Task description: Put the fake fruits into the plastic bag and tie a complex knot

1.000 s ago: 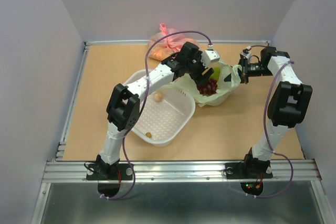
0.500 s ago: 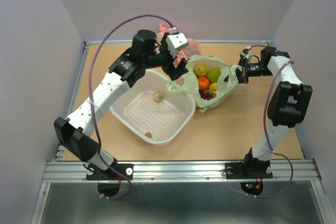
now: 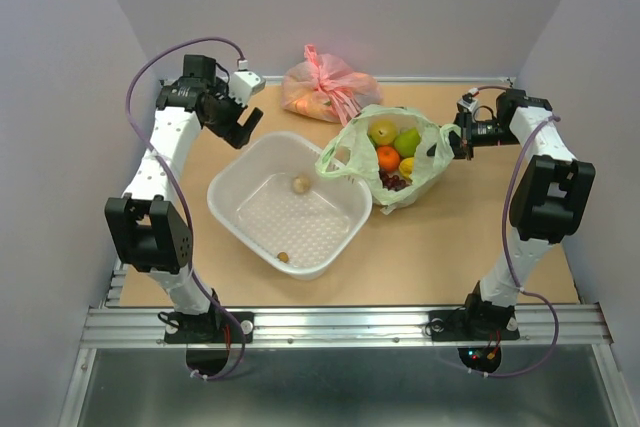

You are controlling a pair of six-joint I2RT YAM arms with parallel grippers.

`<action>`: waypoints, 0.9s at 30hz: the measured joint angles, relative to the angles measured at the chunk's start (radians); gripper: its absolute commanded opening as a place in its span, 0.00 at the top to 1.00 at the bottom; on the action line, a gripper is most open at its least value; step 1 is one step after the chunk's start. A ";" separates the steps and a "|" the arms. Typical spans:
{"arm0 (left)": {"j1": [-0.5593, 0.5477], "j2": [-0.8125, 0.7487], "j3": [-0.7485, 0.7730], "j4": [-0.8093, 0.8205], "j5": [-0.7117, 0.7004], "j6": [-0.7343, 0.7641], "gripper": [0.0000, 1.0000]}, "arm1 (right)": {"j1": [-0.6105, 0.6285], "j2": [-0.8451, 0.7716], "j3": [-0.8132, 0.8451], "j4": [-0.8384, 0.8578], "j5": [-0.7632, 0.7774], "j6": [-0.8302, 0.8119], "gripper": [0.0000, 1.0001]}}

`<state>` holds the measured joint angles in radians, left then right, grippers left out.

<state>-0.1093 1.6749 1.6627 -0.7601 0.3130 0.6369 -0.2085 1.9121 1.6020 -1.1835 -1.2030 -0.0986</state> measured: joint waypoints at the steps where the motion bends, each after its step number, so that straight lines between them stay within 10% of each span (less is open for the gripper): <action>1: 0.008 0.002 0.000 -0.018 -0.009 0.020 0.02 | 0.000 0.000 0.000 -0.001 0.000 -0.001 0.99; 12: -0.007 0.058 -0.137 -0.045 -0.024 0.073 0.06 | 0.000 0.000 0.000 -0.005 0.003 -0.002 1.00; 15: -0.007 0.096 -0.144 -0.014 -0.046 0.048 0.27 | 0.000 0.000 0.000 -0.006 0.003 -0.002 1.00; 20: -0.008 0.126 -0.140 0.004 -0.061 -0.016 1.00 | 0.000 0.000 0.000 -0.006 0.007 -0.002 1.00; 27: 0.039 0.130 -0.090 -0.023 -0.037 -0.242 1.00 | 0.000 0.000 0.000 -0.007 0.010 -0.002 1.00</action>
<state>-0.0700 1.8050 1.5730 -0.7830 0.2760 0.3950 -0.2085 1.9121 1.6024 -1.1904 -1.1931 -0.1001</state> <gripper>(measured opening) 0.248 0.012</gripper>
